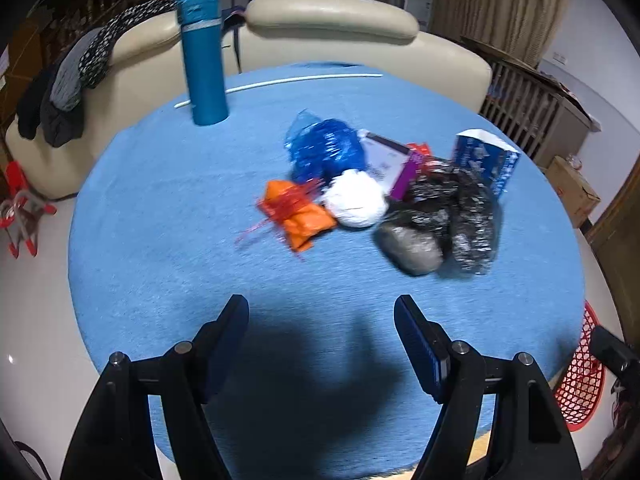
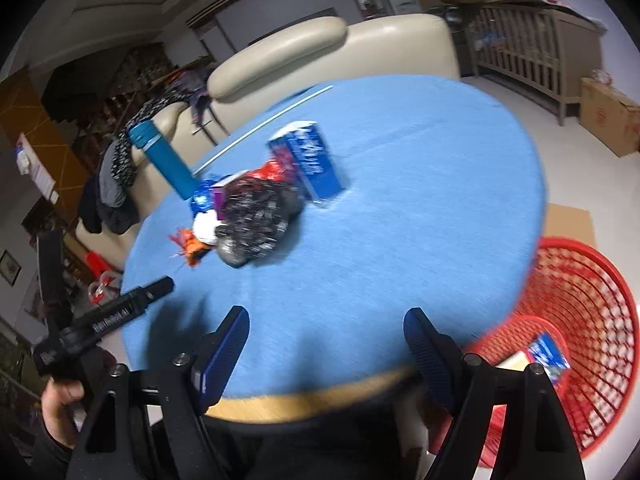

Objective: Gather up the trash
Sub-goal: 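Grasp the orange bag with the left gripper while the right grasps the black bag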

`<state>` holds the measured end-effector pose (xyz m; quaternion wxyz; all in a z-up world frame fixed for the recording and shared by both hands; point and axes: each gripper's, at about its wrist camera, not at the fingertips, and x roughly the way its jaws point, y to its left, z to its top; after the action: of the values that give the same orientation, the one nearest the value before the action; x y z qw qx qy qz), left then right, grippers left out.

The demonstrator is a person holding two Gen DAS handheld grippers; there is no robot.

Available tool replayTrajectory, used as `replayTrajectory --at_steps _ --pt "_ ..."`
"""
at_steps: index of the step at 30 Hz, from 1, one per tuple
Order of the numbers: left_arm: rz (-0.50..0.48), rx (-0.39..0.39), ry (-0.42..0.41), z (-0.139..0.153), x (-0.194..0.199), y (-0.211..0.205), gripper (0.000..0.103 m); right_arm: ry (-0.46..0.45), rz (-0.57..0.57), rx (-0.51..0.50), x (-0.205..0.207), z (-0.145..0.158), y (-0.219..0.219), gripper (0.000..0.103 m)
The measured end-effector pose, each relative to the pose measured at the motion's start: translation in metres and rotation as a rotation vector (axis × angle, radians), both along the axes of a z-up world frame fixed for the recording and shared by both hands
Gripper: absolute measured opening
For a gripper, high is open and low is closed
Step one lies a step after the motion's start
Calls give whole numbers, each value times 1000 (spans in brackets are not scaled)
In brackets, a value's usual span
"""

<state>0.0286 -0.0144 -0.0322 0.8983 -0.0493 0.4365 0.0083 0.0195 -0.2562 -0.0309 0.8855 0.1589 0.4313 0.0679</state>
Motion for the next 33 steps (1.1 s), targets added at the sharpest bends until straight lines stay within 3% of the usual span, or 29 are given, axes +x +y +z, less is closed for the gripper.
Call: replayTrajectory --at_steps 7,11,20,24,27,33 --pt "56 -30 10 -10 1 27 76 9 83 8 59 -3 46 82" --pt "94 -58 17 -14 5 41 76 41 75 41 97 -14 63 82" --pt "125 -75 14 -17 15 58 76 96 69 -2 155 -37 103 82" --pt "133 -74 17 -19 21 63 76 119 91 -67 167 -48 123 82" --pt "139 -69 16 -20 25 68 76 134 96 -92 170 -60 129 52" --pt "127 -87 19 -17 40 64 76 110 102 -58 166 -59 116 48"
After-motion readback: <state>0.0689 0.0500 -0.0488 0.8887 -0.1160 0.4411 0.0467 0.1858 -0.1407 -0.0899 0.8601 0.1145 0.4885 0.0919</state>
